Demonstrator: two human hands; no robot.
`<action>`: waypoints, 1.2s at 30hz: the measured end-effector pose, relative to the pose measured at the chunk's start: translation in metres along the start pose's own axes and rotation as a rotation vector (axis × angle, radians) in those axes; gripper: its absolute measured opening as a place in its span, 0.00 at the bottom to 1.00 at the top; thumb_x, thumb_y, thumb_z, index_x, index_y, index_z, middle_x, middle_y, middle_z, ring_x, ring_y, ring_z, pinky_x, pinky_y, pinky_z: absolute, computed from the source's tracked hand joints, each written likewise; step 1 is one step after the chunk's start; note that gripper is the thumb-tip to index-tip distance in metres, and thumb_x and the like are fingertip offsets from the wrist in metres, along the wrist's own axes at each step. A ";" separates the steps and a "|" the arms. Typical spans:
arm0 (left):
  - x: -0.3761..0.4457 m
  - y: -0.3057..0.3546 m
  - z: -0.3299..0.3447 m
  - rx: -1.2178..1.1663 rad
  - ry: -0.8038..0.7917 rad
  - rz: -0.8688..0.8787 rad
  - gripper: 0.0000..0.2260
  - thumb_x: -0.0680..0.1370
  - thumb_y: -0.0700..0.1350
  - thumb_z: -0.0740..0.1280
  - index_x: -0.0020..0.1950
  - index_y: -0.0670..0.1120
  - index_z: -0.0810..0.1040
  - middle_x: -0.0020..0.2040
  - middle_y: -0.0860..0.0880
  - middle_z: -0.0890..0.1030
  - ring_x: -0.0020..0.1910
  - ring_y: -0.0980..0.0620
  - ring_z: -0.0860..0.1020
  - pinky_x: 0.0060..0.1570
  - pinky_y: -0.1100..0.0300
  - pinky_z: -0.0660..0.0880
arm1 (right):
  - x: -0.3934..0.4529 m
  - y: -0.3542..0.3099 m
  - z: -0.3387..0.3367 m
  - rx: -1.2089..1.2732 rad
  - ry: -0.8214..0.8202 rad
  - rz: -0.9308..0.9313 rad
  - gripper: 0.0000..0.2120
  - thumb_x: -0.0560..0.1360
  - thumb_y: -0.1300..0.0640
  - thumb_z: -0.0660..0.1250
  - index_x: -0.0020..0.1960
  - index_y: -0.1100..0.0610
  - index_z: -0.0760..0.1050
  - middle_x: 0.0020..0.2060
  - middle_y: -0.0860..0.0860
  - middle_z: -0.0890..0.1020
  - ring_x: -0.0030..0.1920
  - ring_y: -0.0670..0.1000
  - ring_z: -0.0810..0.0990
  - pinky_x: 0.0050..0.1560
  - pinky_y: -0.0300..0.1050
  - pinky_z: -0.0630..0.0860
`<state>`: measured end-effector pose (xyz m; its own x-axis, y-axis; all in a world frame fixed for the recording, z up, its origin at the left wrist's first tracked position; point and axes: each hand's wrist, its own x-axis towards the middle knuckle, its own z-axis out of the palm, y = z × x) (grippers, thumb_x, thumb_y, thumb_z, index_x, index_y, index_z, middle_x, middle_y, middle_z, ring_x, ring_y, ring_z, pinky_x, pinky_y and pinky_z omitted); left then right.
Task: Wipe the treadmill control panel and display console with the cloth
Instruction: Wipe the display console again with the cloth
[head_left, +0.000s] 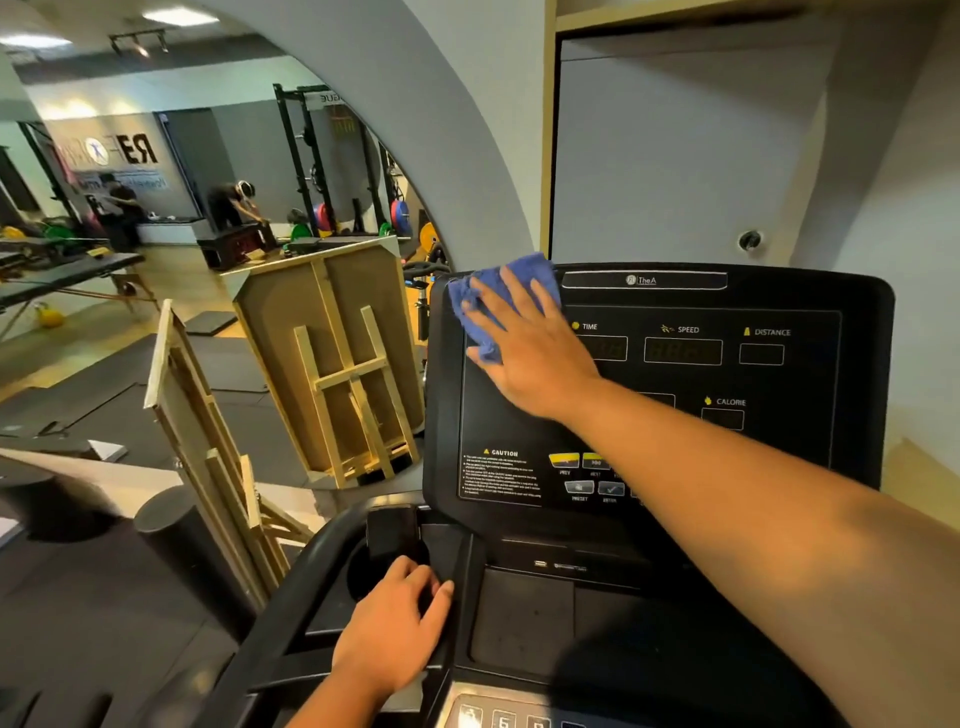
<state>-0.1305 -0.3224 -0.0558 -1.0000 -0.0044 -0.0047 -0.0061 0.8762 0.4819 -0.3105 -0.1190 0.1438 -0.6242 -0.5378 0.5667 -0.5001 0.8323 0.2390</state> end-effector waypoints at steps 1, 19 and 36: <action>0.000 0.000 0.000 -0.001 -0.001 0.002 0.15 0.83 0.64 0.56 0.50 0.57 0.77 0.52 0.61 0.72 0.47 0.60 0.78 0.48 0.65 0.71 | -0.008 -0.004 0.006 -0.020 0.007 -0.034 0.29 0.83 0.40 0.52 0.79 0.52 0.61 0.80 0.53 0.59 0.80 0.60 0.49 0.78 0.61 0.48; -0.001 0.003 -0.003 0.020 -0.007 0.001 0.16 0.83 0.64 0.57 0.52 0.56 0.77 0.52 0.61 0.71 0.50 0.58 0.78 0.50 0.60 0.74 | -0.090 0.035 0.008 -0.021 0.177 0.605 0.29 0.83 0.42 0.50 0.81 0.51 0.55 0.80 0.54 0.58 0.80 0.62 0.50 0.78 0.62 0.47; 0.002 0.004 -0.003 0.039 -0.042 -0.027 0.14 0.82 0.64 0.57 0.52 0.59 0.77 0.54 0.61 0.71 0.50 0.60 0.77 0.52 0.59 0.74 | -0.185 0.133 -0.015 -0.040 0.114 0.657 0.27 0.83 0.45 0.53 0.80 0.53 0.57 0.81 0.53 0.57 0.81 0.59 0.49 0.78 0.61 0.49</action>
<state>-0.1324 -0.3201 -0.0517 -0.9985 -0.0083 -0.0545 -0.0319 0.8939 0.4470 -0.2527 0.0929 0.0825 -0.7229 0.0986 0.6839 -0.0135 0.9876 -0.1566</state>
